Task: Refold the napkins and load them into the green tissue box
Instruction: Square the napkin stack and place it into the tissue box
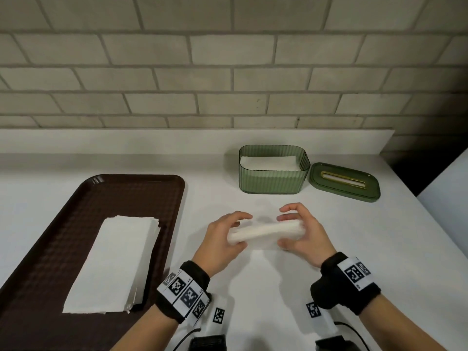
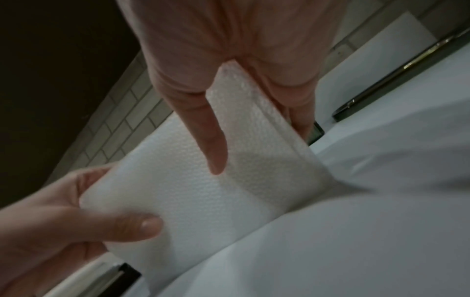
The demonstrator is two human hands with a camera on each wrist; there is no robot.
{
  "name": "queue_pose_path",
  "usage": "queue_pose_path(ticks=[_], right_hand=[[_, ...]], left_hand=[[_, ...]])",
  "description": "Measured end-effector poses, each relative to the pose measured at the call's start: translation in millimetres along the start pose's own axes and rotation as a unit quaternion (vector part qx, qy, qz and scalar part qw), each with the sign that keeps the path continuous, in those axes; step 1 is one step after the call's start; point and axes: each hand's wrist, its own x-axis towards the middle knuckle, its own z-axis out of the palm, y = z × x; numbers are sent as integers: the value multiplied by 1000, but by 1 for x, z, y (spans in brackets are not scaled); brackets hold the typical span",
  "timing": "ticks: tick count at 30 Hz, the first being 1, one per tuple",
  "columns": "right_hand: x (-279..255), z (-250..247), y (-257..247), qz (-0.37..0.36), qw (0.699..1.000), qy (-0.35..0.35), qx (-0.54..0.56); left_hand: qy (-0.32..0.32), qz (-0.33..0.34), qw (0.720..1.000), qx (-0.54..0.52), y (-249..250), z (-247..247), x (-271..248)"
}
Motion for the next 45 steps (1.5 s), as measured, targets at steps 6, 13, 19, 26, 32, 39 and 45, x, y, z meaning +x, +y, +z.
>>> queue_pose_path(ticks=[6, 13, 19, 26, 32, 39, 45], right_hand=[[10, 9, -9, -48, 997, 53, 3], [7, 10, 2, 7, 998, -17, 52], [6, 6, 5, -16, 997, 30, 71], [-3, -15, 14, -3, 997, -36, -72], [70, -62, -55, -76, 993, 41, -78], [177, -80, -56, -15, 970, 133, -203], [182, -73, -33, 9, 966, 148, -212]], left_hand=[[58, -20, 998, -20, 10, -6, 12], [66, -42, 994, -80, 9, 4, 10], [91, -20, 992, -88, 9, 4, 7], [-28, -37, 999, 7, -11, -11, -1], [71, 24, 994, -83, 33, -48, 79], [128, -45, 990, -32, 33, -45, 188], [74, -71, 995, 14, 34, -24, 207]])
